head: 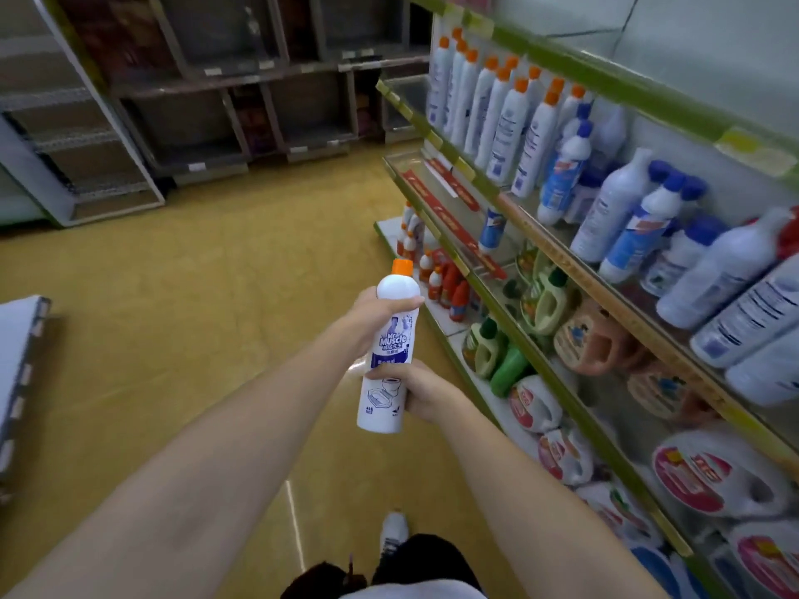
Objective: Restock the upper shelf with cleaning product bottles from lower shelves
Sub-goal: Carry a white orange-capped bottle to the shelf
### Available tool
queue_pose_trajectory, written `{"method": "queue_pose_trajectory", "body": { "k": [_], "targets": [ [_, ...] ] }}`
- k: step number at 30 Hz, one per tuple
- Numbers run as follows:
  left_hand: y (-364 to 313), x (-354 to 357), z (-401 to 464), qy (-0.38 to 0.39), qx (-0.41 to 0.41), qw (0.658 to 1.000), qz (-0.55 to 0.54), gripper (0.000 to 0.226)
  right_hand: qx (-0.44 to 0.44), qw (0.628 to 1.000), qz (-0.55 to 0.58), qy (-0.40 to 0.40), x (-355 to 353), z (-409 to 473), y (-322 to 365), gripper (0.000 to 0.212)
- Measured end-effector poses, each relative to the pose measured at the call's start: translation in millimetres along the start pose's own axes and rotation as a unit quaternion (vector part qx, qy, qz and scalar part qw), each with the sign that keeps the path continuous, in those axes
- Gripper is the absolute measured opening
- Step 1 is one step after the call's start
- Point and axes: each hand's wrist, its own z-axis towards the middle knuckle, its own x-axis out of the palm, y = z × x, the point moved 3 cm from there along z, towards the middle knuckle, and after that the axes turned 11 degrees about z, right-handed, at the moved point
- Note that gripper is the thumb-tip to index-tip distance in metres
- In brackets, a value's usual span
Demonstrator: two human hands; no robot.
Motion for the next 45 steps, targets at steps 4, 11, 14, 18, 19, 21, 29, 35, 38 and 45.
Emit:
{"method": "queue_pose_trajectory", "body": {
  "k": [4,11,14,18,19,21,29,35,38,45],
  "targets": [
    [-48,-26,60,0.014,0.023,0.999,0.022,0.063,-0.018,0.999,-0.023,-0.016,-2,50,59,0.05],
    [-129,-50,162,0.052,0.072,0.996,0.017,0.055,-0.046,0.995,-0.05,-0.071,-12,130,165,0.055],
    [-164,-63,211,0.074,0.083,0.993,0.031,0.054,-0.074,0.991,-0.044,-0.102,-9,167,208,0.057],
    [-220,-85,274,0.125,0.11,0.986,0.029,0.046,-0.117,0.982,-0.026,-0.147,2,218,267,0.049],
    [-237,-90,287,0.138,0.12,0.982,0.039,0.046,-0.132,0.978,-0.021,-0.161,7,227,284,0.044],
    [-272,-100,312,0.168,0.139,0.974,0.057,0.048,-0.165,0.969,-0.015,-0.184,18,243,318,0.033],
    [-420,-119,370,0.258,0.244,0.933,0.059,0.051,-0.271,0.919,-0.029,-0.285,33,286,463,0.051],
    [-515,-111,400,0.297,0.305,0.904,0.05,0.044,-0.341,0.878,-0.034,-0.334,28,295,562,0.054],
    [-557,-103,420,0.306,0.327,0.894,0.035,0.05,-0.378,0.859,-0.041,-0.343,16,303,608,0.052],
    [-653,-83,489,0.303,0.337,0.89,-0.043,0.06,-0.436,0.828,-0.072,-0.345,-28,339,735,0.06]
  ]
}}
